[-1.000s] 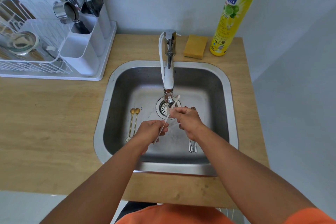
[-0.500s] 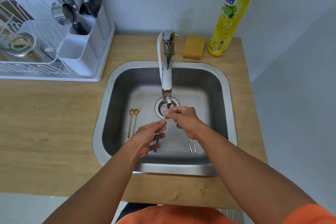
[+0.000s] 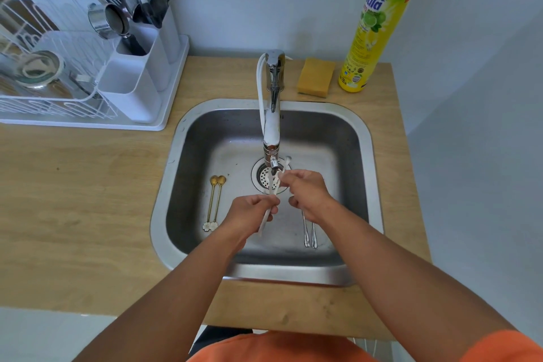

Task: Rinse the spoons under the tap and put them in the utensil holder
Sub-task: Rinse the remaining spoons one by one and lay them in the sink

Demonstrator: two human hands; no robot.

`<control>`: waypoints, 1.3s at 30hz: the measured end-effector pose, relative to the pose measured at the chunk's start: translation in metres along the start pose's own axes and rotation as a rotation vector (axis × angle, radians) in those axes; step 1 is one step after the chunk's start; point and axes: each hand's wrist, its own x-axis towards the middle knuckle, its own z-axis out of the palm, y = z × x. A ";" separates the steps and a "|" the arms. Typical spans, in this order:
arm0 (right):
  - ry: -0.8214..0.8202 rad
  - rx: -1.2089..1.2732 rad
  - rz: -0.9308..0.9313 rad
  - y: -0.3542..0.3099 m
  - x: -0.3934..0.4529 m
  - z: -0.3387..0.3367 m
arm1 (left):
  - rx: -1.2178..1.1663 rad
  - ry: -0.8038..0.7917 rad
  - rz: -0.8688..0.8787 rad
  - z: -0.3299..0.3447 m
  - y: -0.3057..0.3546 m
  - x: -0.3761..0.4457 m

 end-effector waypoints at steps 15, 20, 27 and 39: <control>-0.271 0.169 0.203 0.008 -0.010 0.000 | -0.309 -0.388 -0.167 -0.014 -0.024 -0.013; -0.169 0.078 0.103 0.002 -0.005 -0.010 | -0.100 -0.345 -0.088 -0.013 -0.022 -0.007; 0.168 -0.432 -0.113 -0.001 0.019 -0.039 | 0.242 -0.207 -0.009 -0.024 -0.026 0.007; 0.287 -0.785 0.034 0.023 0.025 -0.053 | 0.653 0.229 0.046 -0.081 -0.028 0.054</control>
